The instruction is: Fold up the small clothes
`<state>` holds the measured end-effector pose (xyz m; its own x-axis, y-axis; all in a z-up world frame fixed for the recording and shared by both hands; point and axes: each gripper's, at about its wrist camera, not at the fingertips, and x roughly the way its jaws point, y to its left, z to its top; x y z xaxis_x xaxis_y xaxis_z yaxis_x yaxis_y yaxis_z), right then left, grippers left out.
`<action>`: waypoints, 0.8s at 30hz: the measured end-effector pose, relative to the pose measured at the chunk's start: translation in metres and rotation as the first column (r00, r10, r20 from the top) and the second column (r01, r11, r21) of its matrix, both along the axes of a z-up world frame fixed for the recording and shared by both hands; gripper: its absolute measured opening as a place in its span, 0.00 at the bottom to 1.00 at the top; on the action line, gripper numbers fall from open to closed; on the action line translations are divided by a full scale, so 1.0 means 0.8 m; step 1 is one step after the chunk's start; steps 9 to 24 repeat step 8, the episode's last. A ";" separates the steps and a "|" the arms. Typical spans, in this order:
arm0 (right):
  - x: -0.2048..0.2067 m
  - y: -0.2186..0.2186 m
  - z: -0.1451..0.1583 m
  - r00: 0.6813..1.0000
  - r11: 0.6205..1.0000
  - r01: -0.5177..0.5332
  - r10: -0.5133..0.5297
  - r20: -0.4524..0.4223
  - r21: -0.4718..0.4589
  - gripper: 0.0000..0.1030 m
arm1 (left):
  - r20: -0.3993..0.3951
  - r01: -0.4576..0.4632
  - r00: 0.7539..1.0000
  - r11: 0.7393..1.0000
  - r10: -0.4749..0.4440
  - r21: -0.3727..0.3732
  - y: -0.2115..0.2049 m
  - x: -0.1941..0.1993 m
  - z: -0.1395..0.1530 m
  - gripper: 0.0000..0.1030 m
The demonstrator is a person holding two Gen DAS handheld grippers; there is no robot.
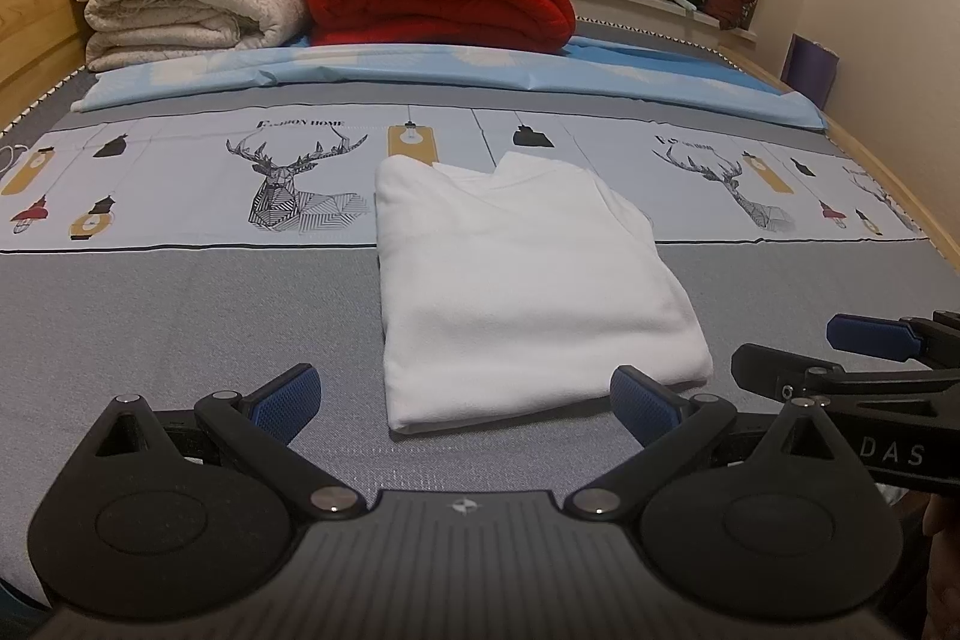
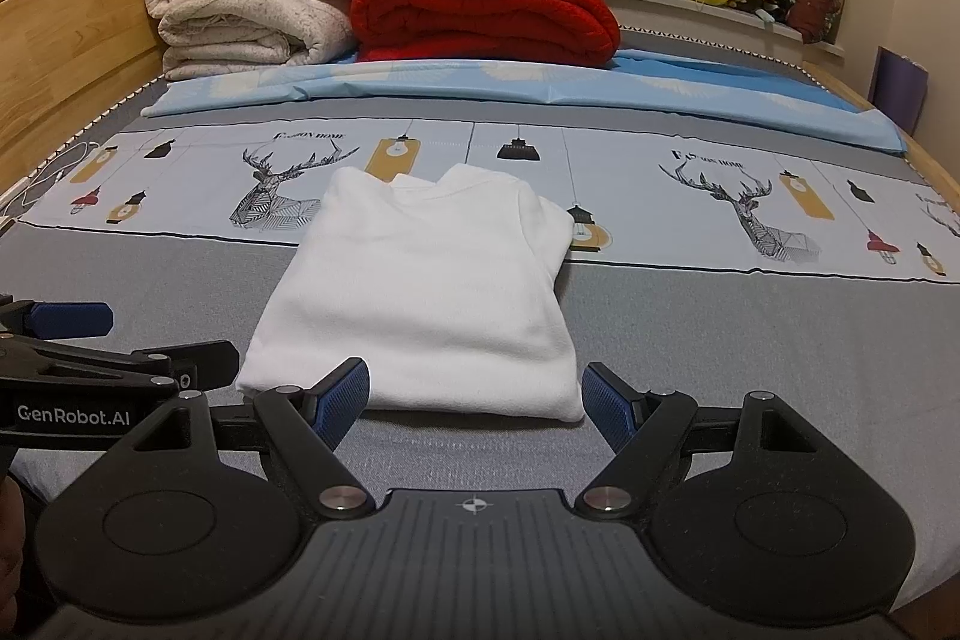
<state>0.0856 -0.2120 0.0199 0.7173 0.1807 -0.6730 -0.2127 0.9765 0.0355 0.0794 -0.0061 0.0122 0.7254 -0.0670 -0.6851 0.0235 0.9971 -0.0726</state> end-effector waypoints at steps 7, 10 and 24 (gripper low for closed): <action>0.001 -0.001 0.000 1.000 1.000 0.001 -0.001 -0.001 0.001 0.77 | 0.001 0.007 1.000 1.000 -0.007 0.001 -0.002 -0.001 -0.003 1.00; 0.000 -0.001 -0.002 1.000 1.000 0.002 -0.002 -0.002 0.002 0.77 | 0.000 0.007 1.000 1.000 -0.007 0.001 -0.002 -0.001 -0.003 1.00; 0.000 -0.001 -0.002 1.000 1.000 0.002 -0.002 -0.002 0.002 0.77 | 0.000 0.007 1.000 1.000 -0.007 0.001 -0.002 -0.001 -0.003 1.00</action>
